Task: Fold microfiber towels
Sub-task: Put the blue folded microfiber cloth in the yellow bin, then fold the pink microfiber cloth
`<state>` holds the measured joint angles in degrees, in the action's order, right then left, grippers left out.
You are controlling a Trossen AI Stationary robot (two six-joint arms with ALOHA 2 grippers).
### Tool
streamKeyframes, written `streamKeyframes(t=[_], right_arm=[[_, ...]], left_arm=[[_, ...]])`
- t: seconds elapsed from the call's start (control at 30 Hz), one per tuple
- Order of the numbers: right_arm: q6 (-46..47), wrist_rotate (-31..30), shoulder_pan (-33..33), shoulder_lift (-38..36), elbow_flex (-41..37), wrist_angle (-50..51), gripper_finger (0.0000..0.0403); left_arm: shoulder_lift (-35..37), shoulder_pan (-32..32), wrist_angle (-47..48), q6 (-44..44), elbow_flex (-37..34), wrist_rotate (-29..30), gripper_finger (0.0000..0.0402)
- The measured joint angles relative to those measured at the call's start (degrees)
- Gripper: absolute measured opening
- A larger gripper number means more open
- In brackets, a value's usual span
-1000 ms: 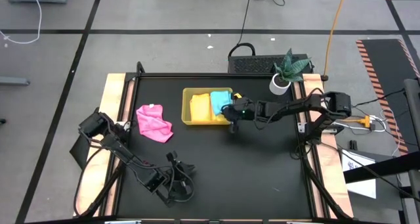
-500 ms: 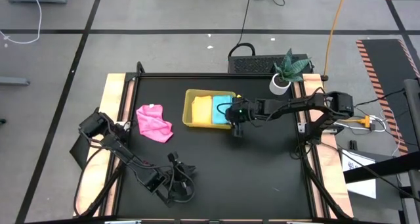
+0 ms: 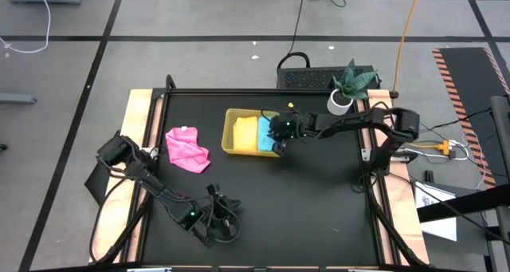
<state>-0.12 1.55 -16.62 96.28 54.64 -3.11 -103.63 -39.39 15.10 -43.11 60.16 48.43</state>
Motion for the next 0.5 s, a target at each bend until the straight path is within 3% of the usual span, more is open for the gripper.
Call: streamKeyframes(t=[0.13,0.23,0.37,0.5], right_arm=[[-1.95,-1.92,-0.55,2.98,-0.08,2.17,0.0008],[-5.06,-9.2,0.66,1.71,-0.08,0.91,0.0009],[-6.78,-18.92,4.23,-3.98,-0.15,0.83,0.0009],[-6.92,-22.63,10.01,-11.66,-2.77,0.64,0.0001]], left_arm=[[0.0,0.0,0.0,0.01,0.0,-0.35,0.0026],[0.0,0.0,0.02,-0.42,0.0,-0.08,0.0026],[0.0,0.0,0.29,-3.36,0.0,0.13,0.0026],[0.89,-0.32,4.94,-10.72,0.02,0.1,0.0026]])
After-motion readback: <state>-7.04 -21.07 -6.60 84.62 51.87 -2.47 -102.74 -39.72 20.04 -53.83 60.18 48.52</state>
